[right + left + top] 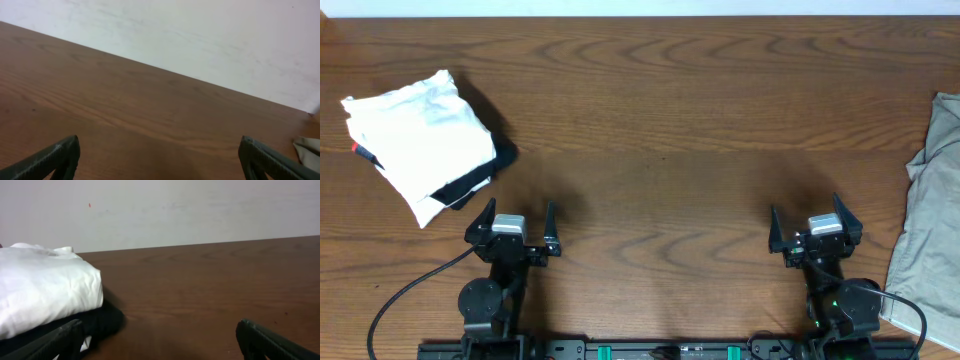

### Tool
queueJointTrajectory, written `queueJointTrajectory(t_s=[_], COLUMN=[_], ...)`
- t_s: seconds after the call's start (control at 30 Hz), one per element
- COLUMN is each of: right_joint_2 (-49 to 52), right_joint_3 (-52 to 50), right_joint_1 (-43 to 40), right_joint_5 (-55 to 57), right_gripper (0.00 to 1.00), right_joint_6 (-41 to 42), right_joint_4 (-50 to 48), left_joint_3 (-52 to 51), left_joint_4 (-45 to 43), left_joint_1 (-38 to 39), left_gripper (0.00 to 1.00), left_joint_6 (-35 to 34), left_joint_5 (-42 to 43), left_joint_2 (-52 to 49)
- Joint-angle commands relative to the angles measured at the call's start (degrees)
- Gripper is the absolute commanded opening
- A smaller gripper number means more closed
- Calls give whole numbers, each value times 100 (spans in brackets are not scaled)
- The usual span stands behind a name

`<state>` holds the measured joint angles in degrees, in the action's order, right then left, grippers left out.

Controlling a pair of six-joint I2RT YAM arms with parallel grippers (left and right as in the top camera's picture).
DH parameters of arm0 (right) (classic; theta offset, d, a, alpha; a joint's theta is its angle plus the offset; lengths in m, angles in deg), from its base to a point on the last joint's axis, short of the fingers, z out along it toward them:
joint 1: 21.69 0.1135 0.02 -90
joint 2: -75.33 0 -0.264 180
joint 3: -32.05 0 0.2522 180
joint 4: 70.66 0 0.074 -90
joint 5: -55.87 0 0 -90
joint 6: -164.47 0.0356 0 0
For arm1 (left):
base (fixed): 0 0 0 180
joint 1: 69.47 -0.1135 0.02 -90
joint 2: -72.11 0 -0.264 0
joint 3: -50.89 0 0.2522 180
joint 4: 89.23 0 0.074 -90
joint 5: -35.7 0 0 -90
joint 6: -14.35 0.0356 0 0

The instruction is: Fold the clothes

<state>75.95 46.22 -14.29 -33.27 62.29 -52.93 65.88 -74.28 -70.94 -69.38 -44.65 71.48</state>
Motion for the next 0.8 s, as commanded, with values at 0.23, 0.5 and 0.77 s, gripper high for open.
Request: queueJointTrajectory(t_s=[0.23,0.5,0.77], right_joint_2=[-31,-31,-31], right_joint_3=[-9,-9,-9], right_joint_1=[-116,-116,-116], right_joint_5=[-26,-26,-103], right_gripper=[99,99,99], right_joint_6=[-52,-52,85], right_joint_4=[24,24,28], left_joint_3=[-101,-101,-79], left_joint_4=[173,173,184], left_joint_1=[-4,-4,-4], left_gripper=[98,98,98], left_joint_6=[-411,-1132,-1189], left_joint_5=[39,37,37], left_joint_2=[39,39,39])
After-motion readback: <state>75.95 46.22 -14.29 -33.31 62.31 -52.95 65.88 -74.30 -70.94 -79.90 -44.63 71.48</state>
